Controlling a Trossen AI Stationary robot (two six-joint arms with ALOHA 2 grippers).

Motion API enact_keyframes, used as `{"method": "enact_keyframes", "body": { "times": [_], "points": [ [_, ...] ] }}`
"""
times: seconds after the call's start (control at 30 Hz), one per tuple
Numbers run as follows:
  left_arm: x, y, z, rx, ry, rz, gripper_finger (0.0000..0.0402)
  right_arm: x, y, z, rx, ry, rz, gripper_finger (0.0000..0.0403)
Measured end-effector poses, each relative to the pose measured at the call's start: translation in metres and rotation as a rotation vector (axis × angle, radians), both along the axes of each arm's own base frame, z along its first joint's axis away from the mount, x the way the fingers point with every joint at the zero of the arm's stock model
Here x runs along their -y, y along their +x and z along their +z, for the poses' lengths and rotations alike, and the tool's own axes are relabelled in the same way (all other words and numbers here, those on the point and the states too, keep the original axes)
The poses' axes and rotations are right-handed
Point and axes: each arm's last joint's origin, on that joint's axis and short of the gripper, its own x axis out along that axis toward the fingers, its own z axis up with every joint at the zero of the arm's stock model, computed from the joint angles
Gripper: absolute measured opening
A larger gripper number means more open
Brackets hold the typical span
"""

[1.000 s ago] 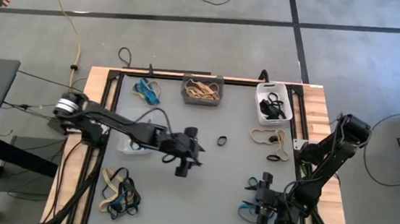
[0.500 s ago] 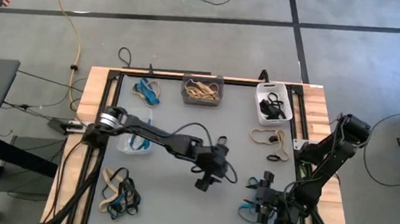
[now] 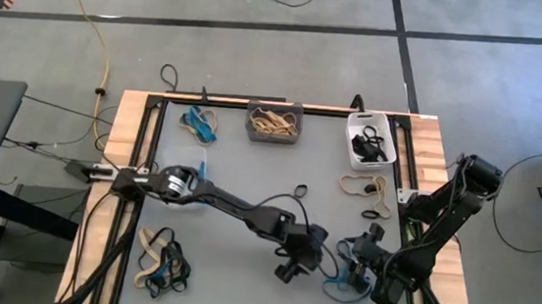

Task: Sort rubber bands into baskets
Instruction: Put the blue rubber band into the transparent bin

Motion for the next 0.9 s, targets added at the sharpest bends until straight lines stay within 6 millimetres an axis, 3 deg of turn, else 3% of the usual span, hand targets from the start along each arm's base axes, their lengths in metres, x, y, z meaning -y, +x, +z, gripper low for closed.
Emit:
{"method": "enact_keyframes", "body": {
  "times": [0.43,0.73,0.9],
  "points": [
    [0.028,0.020,-0.002,0.088,-0.094,-0.027,0.0207,0.000,0.001,0.000,0.014,0.001,-0.006,0.0260],
    [0.029,0.024,-0.011,0.085,-0.148,0.021,0.0207,0.000,0.001,0.000,0.020,0.004,-0.007,0.0260],
    [0.028,0.019,-0.022,-0.002,-0.118,0.053,0.0207,-0.008,0.003,0.000,0.005,0.060,0.042,0.0260]
  ]
}}
